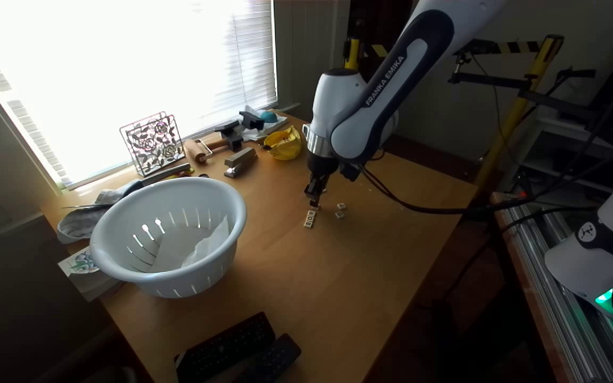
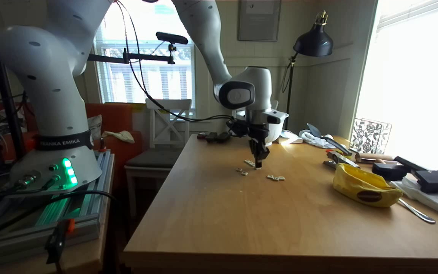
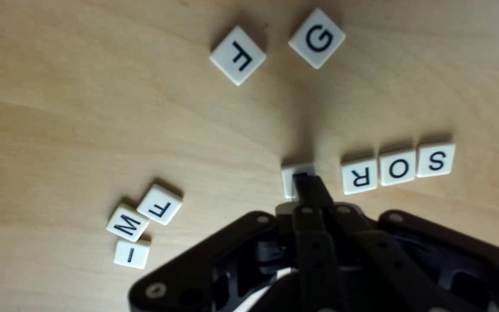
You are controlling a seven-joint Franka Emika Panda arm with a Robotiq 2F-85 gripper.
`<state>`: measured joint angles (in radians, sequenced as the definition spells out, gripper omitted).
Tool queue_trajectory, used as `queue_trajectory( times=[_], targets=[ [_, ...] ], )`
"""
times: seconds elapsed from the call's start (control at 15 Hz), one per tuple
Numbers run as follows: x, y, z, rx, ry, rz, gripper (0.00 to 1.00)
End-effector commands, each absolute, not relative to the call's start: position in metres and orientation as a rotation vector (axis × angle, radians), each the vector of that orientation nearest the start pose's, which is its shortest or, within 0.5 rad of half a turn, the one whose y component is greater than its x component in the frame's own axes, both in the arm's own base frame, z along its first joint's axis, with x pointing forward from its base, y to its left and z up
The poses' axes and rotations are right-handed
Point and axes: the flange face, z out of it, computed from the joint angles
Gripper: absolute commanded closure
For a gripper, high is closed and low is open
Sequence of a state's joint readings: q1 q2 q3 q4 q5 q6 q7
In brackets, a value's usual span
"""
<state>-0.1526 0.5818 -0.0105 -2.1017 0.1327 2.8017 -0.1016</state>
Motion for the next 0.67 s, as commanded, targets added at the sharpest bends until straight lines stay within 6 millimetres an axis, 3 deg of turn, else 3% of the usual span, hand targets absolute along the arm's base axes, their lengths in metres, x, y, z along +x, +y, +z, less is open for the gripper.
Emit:
queue_trajectory(
  times=[0.0, 0.6],
  targets=[
    [0.5732, -0.1036, 0.135, -3.081, 0.243, -0.174, 1.0],
    [0.5726, -0.1053, 0.1368, -3.077, 0.205, -0.178, 1.0]
  ],
)
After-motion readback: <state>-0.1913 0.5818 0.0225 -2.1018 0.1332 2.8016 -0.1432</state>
